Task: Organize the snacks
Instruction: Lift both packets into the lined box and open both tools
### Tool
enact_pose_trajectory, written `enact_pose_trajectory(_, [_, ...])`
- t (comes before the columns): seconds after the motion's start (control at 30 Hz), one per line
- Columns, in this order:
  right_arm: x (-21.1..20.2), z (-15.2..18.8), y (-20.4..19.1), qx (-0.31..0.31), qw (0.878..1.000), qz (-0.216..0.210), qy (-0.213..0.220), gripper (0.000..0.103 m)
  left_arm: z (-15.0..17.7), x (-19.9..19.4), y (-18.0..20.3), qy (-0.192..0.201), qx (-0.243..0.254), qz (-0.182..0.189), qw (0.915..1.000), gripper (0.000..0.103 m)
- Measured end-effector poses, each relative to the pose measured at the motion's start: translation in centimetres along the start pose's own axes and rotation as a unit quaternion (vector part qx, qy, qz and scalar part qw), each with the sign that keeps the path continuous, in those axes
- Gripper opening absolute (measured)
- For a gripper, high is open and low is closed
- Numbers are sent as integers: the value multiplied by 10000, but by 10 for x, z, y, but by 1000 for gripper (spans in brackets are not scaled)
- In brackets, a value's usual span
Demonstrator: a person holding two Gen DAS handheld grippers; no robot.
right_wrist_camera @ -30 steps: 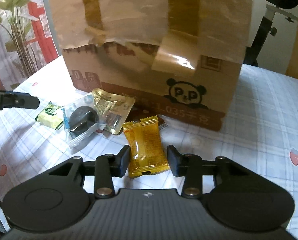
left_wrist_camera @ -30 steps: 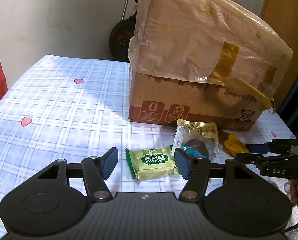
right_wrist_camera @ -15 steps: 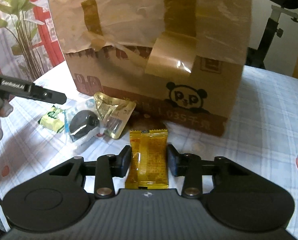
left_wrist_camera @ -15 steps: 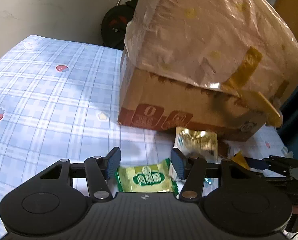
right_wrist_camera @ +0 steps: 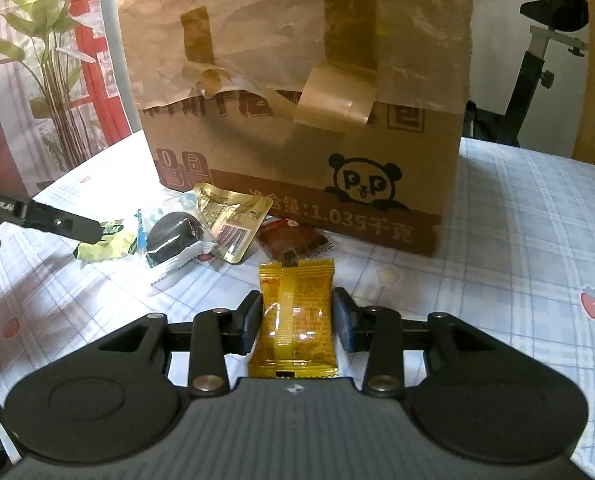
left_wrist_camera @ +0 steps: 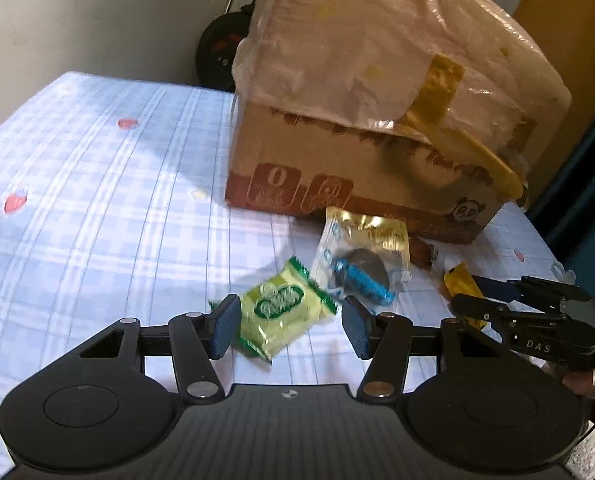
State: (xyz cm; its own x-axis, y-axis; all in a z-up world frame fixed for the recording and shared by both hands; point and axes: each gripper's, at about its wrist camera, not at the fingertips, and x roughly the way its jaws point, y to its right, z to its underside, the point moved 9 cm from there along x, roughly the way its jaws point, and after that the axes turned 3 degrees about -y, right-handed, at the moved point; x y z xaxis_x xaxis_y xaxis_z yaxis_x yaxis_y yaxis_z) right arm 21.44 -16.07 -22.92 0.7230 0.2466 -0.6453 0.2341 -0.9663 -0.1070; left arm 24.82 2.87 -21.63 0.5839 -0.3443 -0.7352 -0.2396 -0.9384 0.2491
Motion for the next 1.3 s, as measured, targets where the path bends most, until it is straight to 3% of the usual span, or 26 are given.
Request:
enact_pose_trajectory(0.2, [0,1,0,-37,10000,23,21,41,-17,20,-8,-124,319,-385,9987,58])
enact_pose_trajectory(0.5, [-1,0,0,-68,10000,40,30,41,3,25,4,-424,723,-150,9964,60])
enact_pose_trajectory(0.7, [0,1,0,-72,10000,45,28,41,7,32,12,-371,1129,-550,9914,59])
enact_pose_trajectory(0.77, [-1,1,0,-79,10000,51,27,41,5,35,13,-328,1141,-658,9907,56])
enact_pose_trajectory(0.83, [-1,1,0,-91,9999,62,28,41,3,36,14,-270,1146,-762,9901,41])
enact_pose_trajectory(0.97, [0,1,-1,-118,9999,76,27,41,3,29,10,-260,693,-544,9958,40])
enact_pose_trajectory(1.3, [2,0,-5,-280,9994,144,-117,38,-3,7,9,116,388,-546,9977,40])
